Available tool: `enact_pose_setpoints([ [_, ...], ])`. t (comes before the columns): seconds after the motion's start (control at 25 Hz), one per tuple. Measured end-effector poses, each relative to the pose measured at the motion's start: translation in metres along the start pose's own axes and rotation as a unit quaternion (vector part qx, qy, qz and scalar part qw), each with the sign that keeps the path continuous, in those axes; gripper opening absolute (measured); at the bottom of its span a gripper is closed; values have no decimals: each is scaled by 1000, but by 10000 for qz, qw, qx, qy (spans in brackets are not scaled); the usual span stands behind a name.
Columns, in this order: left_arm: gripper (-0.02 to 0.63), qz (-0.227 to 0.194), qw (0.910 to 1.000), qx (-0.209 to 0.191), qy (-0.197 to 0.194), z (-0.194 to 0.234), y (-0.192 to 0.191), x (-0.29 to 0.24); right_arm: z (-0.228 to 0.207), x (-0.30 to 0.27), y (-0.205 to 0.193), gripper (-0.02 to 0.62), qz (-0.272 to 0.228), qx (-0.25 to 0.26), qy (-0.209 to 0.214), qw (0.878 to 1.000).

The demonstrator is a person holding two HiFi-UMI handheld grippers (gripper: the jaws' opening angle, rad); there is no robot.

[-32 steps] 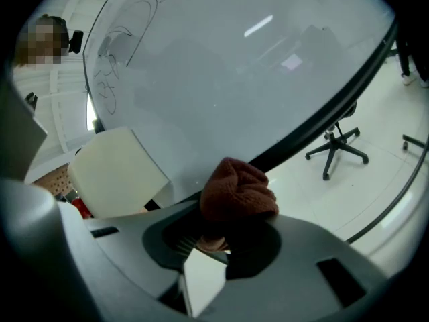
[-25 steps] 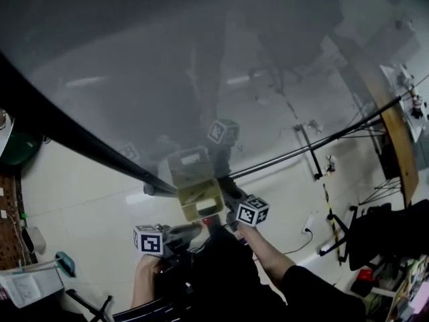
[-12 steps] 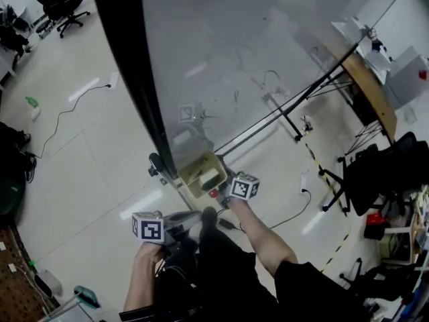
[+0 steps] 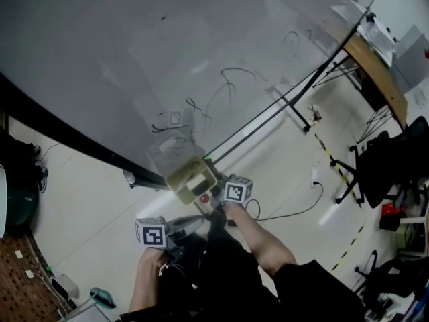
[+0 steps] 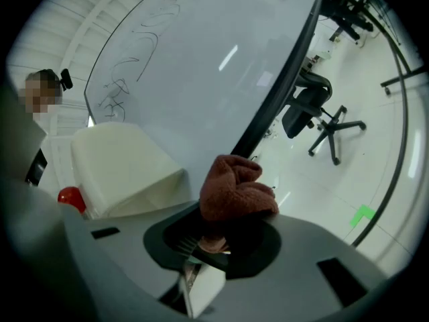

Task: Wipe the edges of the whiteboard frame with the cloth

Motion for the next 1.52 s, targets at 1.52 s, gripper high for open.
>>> enact_pose_setpoints([
  [1.52,-3,954,9913,-602,-684,-15,34,98,120,-36,-87,86,-1075,-275,-605,9920],
])
Point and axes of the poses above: the fingertips, and each gripper's own axes: x backward along the fingers, z to its left, y out of its top, the point moved 5 cm from there along x, backward along the fingers, and after that the axes turned 1 degree about -y, right-handed, at the moved point
